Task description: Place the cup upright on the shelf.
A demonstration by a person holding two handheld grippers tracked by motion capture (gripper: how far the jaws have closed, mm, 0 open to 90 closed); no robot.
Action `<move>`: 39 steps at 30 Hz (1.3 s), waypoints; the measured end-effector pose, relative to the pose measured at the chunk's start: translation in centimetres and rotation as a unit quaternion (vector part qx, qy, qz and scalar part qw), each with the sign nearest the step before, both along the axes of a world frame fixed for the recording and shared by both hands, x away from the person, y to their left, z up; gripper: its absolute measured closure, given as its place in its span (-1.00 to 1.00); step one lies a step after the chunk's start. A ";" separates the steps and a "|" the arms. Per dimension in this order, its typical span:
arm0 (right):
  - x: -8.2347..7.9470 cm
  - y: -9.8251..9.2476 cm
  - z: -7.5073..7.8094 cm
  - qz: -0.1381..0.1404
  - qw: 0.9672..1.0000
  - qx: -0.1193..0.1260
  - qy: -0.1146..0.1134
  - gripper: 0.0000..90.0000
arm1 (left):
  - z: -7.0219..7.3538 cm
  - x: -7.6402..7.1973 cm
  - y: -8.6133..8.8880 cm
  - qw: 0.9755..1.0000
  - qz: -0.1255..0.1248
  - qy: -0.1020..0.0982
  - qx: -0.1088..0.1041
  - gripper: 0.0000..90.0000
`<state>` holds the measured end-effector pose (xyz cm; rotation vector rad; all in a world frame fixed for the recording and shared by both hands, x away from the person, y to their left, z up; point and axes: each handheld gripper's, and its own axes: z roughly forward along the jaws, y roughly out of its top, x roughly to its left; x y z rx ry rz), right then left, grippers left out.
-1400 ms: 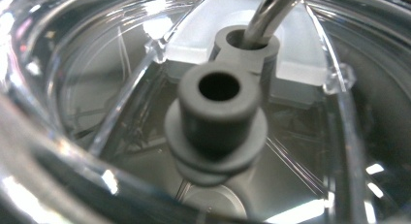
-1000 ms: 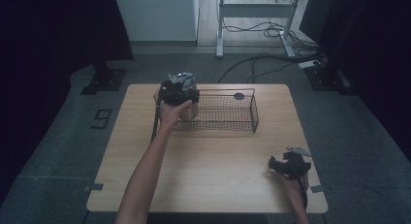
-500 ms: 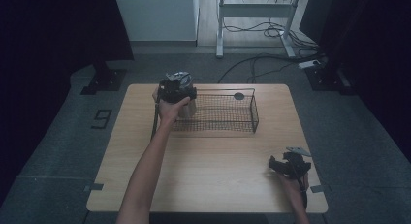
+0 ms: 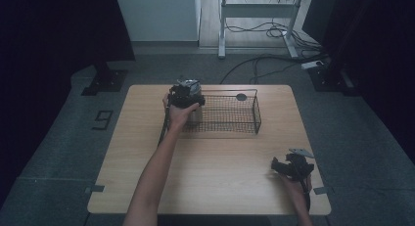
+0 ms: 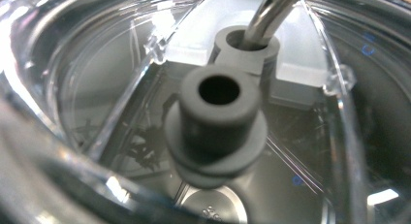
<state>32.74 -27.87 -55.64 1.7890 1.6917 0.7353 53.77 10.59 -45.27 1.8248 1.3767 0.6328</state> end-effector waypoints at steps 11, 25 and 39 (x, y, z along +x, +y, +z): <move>0.0 0.0 0.0 0.000 1.000 0.000 0.000 -0.91 | -1.3 -0.2 0.1 1.000 0.017 0.005 -0.014 -0.92; 0.0 0.0 0.0 0.000 1.000 0.000 0.000 -0.91 | -1.5 -1.9 0.1 0.999 -0.016 -0.016 0.025 -0.95; 0.0 0.0 0.0 -0.001 1.000 0.000 0.000 -0.90 | 1.9 -3.8 1.3 0.998 -0.030 -0.055 -0.009 -0.98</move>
